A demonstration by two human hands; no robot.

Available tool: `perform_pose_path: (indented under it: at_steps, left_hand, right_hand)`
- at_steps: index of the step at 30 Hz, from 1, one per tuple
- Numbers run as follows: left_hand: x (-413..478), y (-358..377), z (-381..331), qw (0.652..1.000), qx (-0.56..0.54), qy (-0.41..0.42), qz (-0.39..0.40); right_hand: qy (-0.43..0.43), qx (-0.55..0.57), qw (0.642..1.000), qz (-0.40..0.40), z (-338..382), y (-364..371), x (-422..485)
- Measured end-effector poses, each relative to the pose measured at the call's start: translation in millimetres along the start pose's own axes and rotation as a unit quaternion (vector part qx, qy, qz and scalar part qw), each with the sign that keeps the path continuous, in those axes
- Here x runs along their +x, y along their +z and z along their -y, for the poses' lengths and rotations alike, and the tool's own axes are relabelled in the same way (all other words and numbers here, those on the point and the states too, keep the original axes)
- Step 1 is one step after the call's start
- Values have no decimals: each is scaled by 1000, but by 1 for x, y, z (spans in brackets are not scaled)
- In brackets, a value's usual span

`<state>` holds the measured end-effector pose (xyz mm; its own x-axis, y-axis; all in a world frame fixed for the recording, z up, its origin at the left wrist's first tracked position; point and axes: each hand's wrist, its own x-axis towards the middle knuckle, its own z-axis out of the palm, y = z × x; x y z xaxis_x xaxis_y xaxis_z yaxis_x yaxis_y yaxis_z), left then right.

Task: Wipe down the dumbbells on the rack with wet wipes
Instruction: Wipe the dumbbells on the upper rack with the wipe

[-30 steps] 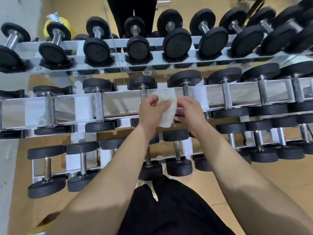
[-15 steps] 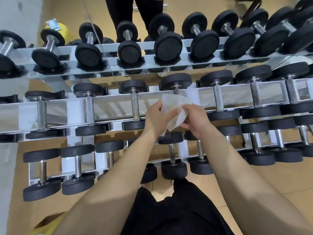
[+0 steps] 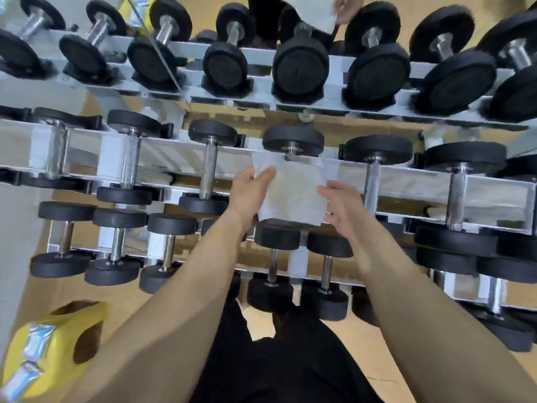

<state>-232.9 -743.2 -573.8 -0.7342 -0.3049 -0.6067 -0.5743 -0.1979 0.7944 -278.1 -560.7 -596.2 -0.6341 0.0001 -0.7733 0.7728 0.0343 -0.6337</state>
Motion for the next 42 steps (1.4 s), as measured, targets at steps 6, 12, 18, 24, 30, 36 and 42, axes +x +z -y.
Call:
perform_pose_path:
  at_steps: [6, 12, 18, 24, 30, 36, 42]
  left_hand:
    - [59, 4, 12, 987, 146, 1, -63]
    - [106, 9, 30, 954, 265, -9, -144]
    - [95, 39, 41, 972, 175, 35, -152]
    - [121, 80, 37, 984, 163, -73, -13]
    - [139, 64, 37, 977, -17, -171, 128]
    - [147, 55, 38, 940, -105, -225, 235]
    - [144, 48, 41, 936, -89, -227, 255]
  right_hand:
    - [-35, -78, 996, -26, 7, 5, 50]
    - [-34, -99, 991, -84, -14, 12, 89]
    - [-132, -81, 963, -222, -34, 37, 72]
    - [-127, -32, 955, -267, -46, 57, 68]
    - [-112, -17, 955, -274, -43, 54, 67]
    - [-120, -24, 950, -287, -41, 57, 66]
    - [-144, -68, 960, -229, -38, 60, 60]
